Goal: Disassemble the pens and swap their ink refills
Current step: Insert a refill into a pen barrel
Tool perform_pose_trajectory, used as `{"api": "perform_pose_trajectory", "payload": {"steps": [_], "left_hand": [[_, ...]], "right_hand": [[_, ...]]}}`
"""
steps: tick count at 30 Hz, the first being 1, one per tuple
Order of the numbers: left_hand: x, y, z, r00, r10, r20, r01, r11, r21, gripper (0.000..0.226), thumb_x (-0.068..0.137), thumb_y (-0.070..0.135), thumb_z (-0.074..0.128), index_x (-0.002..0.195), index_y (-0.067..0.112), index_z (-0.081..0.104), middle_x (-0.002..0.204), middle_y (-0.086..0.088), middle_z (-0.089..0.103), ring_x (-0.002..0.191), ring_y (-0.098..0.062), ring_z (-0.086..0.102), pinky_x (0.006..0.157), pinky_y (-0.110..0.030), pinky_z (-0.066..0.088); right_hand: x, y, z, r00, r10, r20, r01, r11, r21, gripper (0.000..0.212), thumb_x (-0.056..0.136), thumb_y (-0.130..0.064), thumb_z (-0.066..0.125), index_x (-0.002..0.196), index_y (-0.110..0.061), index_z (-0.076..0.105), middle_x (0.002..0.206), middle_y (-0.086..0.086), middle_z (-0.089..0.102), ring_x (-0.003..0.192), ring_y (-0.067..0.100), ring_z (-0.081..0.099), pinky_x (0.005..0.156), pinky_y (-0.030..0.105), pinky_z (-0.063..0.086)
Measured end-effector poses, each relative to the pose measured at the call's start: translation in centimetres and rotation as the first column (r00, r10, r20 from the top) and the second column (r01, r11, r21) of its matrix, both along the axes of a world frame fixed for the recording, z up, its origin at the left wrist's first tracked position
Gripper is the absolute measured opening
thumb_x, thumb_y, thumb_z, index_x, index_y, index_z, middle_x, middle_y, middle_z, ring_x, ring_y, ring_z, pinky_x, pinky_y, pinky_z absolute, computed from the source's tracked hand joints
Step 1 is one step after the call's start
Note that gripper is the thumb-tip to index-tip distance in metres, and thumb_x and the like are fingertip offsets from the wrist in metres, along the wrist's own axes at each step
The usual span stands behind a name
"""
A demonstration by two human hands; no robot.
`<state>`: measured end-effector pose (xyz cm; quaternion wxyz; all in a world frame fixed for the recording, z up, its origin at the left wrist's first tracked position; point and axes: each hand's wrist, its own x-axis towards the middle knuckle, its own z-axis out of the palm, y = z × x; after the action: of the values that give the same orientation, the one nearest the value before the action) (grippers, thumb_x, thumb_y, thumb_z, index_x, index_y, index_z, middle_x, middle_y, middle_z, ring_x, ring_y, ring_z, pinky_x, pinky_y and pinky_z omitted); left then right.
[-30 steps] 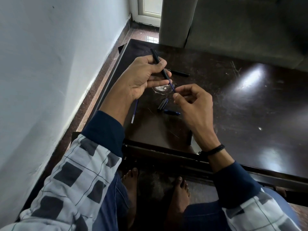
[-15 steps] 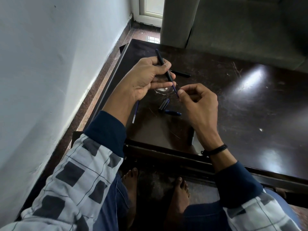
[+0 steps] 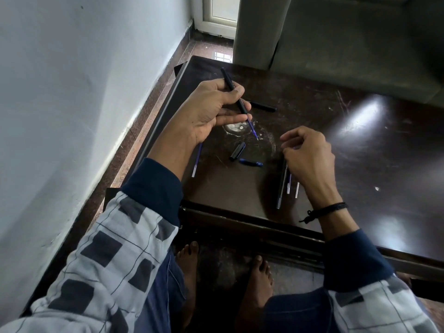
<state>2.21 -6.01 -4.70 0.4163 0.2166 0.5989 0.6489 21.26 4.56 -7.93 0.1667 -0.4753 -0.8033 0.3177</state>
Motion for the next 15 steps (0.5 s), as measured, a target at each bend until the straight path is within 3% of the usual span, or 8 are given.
{"api": "perform_pose_trajectory", "payload": {"steps": [4,7,11,15], "left_hand": [[0.0,0.1,-0.1,1.0,-0.005,0.006,0.005,1.0,-0.005,0.006,0.102,0.014,0.063,0.103,0.008,0.063,0.088,-0.014,0.076,0.086,-0.036,0.078,0.07,-0.029,0.063],[0.2,0.1,-0.1,1.0,-0.019,0.014,0.019,1.0,-0.005,0.006,0.102,0.014,0.063,0.103,0.008,0.063,0.09,-0.016,0.075,0.086,-0.035,0.079,0.068,-0.028,0.062],[0.7,0.3,-0.2,0.999,-0.031,0.017,0.031,0.999,-0.008,0.009,0.103,0.014,0.062,0.107,0.006,0.063,0.092,-0.016,0.076,0.085,-0.032,0.079,0.067,-0.027,0.061],[0.8,0.4,-0.2,0.999,-0.03,0.011,0.03,1.0,-0.01,0.012,0.103,0.014,0.061,0.11,0.005,0.063,0.093,-0.016,0.076,0.083,-0.028,0.079,0.068,-0.028,0.061]], "right_hand": [[-0.2,-0.2,-0.1,0.999,0.001,-0.049,-0.001,1.0,0.011,0.019,0.094,-0.014,0.062,0.097,-0.03,0.072,0.089,-0.015,0.072,0.087,0.005,0.068,0.075,0.031,0.056],[-0.5,-0.6,0.3,0.979,0.043,-0.197,-0.045,0.999,-0.006,0.016,0.094,-0.017,0.067,0.094,-0.032,0.072,0.089,-0.013,0.072,0.085,0.004,0.068,0.081,0.033,0.06],[-1.0,-1.5,0.6,0.92,0.139,-0.367,-0.161,0.987,-0.03,0.012,0.096,-0.02,0.07,0.096,-0.032,0.073,0.091,-0.009,0.075,0.084,0.009,0.071,0.078,0.027,0.06],[-1.2,-2.0,0.4,0.901,0.174,-0.396,-0.198,0.98,-0.02,0.008,0.098,-0.032,0.069,0.102,-0.028,0.076,0.089,-0.012,0.076,0.083,0.002,0.071,0.078,0.024,0.058]]}}
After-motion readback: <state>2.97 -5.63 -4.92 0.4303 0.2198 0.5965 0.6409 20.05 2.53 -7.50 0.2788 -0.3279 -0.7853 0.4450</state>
